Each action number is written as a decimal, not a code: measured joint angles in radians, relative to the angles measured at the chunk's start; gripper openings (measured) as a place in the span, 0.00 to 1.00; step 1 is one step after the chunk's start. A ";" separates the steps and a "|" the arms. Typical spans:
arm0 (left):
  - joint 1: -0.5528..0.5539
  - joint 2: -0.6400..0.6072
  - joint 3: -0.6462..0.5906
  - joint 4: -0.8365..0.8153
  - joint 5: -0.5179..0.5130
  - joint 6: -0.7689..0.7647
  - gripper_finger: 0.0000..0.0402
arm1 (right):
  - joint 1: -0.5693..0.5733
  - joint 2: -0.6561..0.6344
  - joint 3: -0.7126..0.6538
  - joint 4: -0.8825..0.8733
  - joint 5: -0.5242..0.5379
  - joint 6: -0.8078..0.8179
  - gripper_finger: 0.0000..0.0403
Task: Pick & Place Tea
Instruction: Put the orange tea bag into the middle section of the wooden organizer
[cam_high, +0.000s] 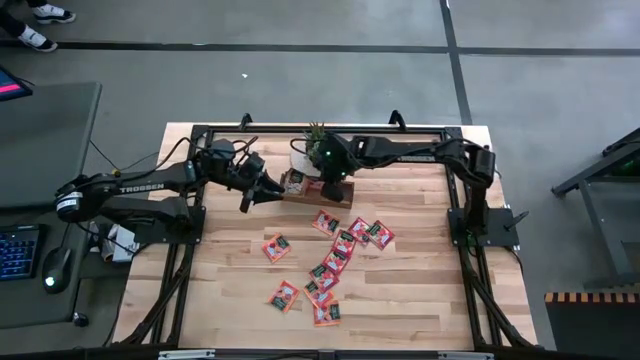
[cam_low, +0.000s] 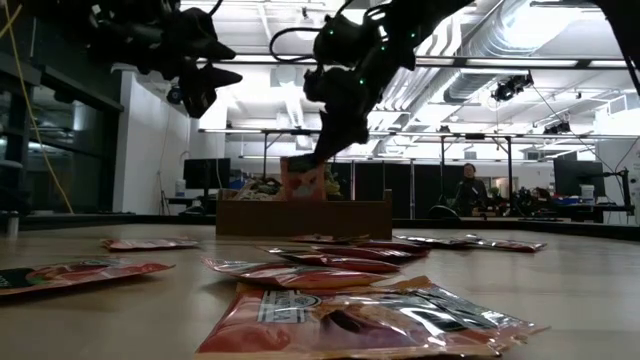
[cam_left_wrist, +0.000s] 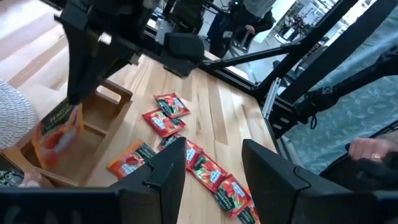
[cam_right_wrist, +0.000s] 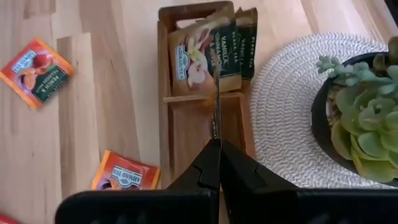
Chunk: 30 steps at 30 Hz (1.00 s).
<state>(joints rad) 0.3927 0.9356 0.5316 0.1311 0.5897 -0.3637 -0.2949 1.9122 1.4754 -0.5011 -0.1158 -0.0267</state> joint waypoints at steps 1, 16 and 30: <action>0.000 0.000 0.000 0.000 0.004 0.000 0.39 | -0.001 0.005 0.000 0.000 0.000 0.000 0.00; 0.000 0.000 0.000 -0.002 0.006 0.000 0.39 | -0.028 0.021 -0.005 -0.027 -0.006 0.008 0.00; 0.000 0.000 0.000 -0.003 0.005 0.000 0.39 | -0.025 0.020 -0.096 0.031 -0.025 0.090 0.00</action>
<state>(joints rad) 0.3927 0.9360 0.5320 0.1276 0.5949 -0.3637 -0.3202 1.9320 1.3796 -0.4703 -0.1408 0.0634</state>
